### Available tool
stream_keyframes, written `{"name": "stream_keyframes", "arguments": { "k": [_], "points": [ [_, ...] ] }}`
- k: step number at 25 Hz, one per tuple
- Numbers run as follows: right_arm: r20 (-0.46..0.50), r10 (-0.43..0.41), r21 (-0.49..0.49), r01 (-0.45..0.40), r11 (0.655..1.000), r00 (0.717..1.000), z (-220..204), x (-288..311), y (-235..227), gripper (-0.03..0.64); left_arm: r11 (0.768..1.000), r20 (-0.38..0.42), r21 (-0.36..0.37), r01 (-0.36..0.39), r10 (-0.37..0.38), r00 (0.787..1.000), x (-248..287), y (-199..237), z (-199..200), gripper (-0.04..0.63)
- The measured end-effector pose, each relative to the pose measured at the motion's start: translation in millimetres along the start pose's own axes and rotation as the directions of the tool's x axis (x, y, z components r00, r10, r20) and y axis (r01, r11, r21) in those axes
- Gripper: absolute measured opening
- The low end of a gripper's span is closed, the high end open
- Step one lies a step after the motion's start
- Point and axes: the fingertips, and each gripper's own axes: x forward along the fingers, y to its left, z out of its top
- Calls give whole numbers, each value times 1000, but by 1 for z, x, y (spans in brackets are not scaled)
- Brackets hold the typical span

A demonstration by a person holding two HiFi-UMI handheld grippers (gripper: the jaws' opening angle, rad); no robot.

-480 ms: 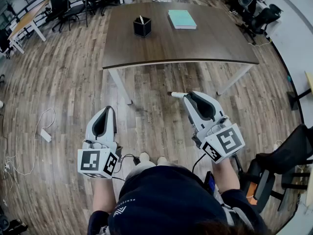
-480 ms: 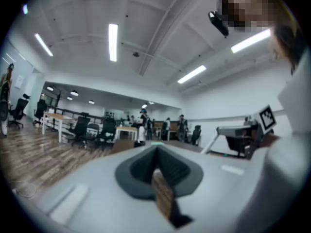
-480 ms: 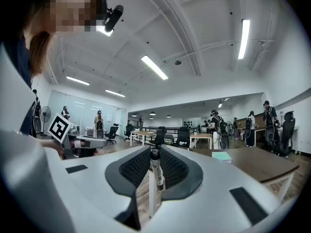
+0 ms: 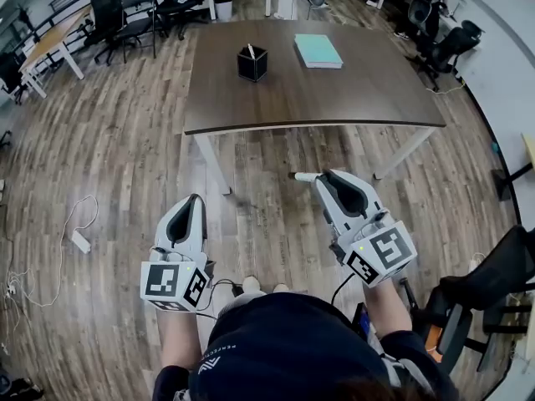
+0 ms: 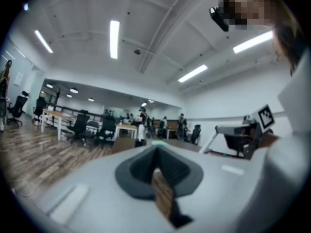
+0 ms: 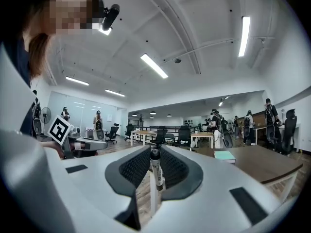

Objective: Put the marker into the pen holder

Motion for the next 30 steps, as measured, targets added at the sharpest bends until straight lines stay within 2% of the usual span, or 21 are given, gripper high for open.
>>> {"name": "stream_keyframes", "arguments": {
  "k": [7, 17, 23, 30],
  "points": [
    [-21, 2, 0, -2, 1000, 1000, -5, 22, 9, 60, 1000, 1, -15, 13, -13, 1000, 5, 19, -1, 6],
    [-23, 38, -19, -39, 999, 999, -2, 60, 41, 60, 999, -24, 12, 34, -34, 999, -2, 45, -8, 6],
    [-38, 79, -28, -80, 996, 996, -4, 84, 63, 60, 1000, -42, -1, 16, -16, 999, -7, 69, -15, 6],
    [-55, 102, -16, -103, 995, 993, -12, 123, 58, 58, 1000, -57, -14, -2, 2, 998, 10, 93, -19, 6]
  ]
}}
